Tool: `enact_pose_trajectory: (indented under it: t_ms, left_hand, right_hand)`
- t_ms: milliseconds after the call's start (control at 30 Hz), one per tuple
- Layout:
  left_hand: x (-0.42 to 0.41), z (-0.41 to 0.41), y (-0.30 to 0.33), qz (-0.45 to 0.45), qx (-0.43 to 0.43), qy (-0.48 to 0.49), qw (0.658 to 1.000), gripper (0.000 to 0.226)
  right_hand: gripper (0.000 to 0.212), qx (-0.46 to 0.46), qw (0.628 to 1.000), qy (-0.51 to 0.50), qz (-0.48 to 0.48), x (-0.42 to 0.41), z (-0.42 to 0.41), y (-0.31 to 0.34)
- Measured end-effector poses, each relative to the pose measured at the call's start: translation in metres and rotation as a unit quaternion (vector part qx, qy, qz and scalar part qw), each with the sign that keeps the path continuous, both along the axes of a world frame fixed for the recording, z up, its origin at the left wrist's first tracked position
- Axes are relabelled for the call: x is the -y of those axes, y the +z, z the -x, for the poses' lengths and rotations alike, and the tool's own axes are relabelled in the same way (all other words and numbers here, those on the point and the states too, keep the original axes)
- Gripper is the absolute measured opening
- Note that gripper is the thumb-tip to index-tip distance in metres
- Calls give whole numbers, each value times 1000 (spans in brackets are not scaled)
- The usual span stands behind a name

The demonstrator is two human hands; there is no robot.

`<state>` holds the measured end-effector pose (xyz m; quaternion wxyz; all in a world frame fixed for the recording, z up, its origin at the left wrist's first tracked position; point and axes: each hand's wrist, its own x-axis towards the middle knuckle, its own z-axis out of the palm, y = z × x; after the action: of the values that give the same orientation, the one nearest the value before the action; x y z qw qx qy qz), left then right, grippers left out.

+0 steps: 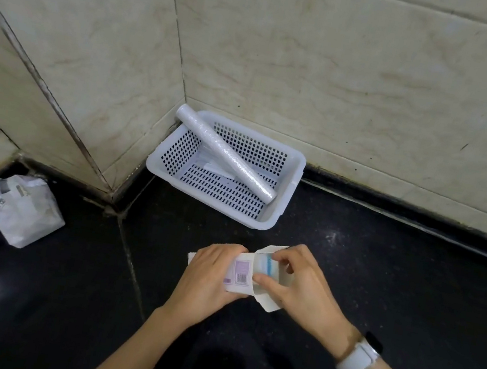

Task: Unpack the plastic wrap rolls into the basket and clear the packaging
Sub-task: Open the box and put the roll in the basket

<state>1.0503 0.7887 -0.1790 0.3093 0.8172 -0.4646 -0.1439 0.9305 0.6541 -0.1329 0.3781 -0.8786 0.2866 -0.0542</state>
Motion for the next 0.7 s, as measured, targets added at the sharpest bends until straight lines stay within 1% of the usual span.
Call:
enact_pose_trajectory:
  t_ms: [67,167,267,300,367,433,500,567,700]
  left_hand:
    - [1,2,-1,19,23,7,1000,48]
    - [2,3,-5,26,36,9,999,40]
    - [0,3,-9,13,50,-1,999,42]
    - [-1,3,-10,14,52,1,999,43]
    - [-4,1,-13,14,61,13,998,49]
    - [-7,-4,-14,-1,77,31,997,59]
    - [-12,-12,-18,-27,100,52,993,69]
    - [-20,-21,-21,-82,116,76,987,78]
    - [-34,-47,-33,-201,112,112,967,83]
  right_hand:
    - [41,-12,999,-28,-11,-6,-4,-7]
    - [28,-19,997,-62,-34,-11,-10,-16]
    - [10,-18,995,-74,-65,-11,-13,-24]
    - [7,-9,994,-72,-81,-11,-13,-25]
    - [18,23,992,-65,-107,-9,-10,-26]
    - [27,45,991,-64,-112,-3,-7,-25]
    - [24,63,988,-72,-124,7,-4,-25]
    - [22,80,985,-88,-124,19,-3,-26]
    - [27,130,969,-164,-132,44,-15,-21]
